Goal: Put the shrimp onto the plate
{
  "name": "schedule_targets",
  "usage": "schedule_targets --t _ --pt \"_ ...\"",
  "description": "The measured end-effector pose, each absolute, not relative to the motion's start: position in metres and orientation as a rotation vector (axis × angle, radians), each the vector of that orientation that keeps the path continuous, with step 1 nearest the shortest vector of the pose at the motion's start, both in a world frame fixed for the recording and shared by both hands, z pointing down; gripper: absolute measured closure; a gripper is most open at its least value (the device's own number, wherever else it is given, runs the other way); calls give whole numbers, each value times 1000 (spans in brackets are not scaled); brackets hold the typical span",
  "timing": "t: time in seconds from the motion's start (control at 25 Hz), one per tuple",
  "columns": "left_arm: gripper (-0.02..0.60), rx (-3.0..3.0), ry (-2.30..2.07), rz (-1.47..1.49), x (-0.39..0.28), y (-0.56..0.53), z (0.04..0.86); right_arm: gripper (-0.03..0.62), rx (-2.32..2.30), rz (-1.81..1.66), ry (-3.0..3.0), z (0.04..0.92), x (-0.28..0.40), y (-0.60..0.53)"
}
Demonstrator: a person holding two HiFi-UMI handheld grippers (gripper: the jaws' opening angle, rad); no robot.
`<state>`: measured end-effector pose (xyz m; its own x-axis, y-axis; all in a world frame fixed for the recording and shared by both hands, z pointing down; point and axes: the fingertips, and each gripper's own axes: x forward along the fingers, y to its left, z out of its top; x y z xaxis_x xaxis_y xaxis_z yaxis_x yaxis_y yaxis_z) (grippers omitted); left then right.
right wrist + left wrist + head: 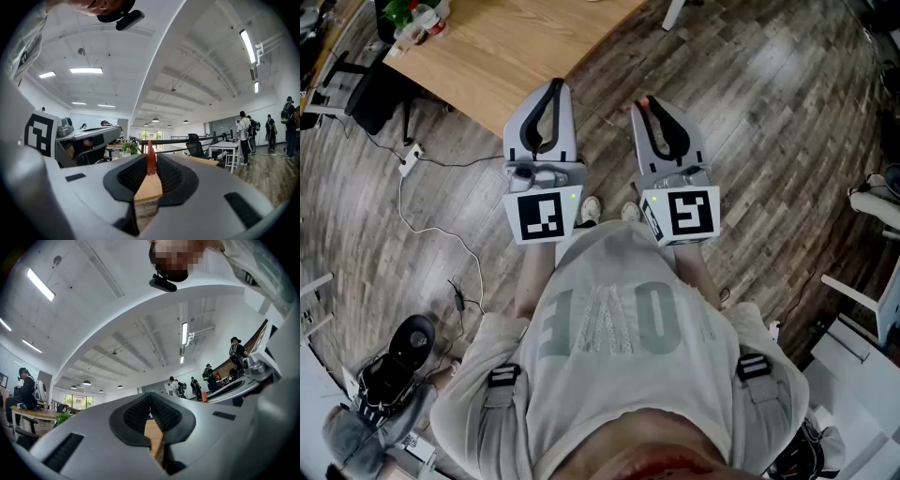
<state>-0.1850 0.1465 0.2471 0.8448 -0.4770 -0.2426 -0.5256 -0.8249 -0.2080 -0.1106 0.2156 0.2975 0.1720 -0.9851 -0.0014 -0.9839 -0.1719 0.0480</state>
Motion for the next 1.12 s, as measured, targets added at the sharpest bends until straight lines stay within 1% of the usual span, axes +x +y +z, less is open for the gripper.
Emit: schedule_targets --t 0.76,1.12 --pt "571 -2792 769 298 -201 124 243 522 2367 -107 -1979 285 -128 197" --pt "572 -2846 756 316 -227 78 258 522 2397 -80 -1883 304 -138 169"
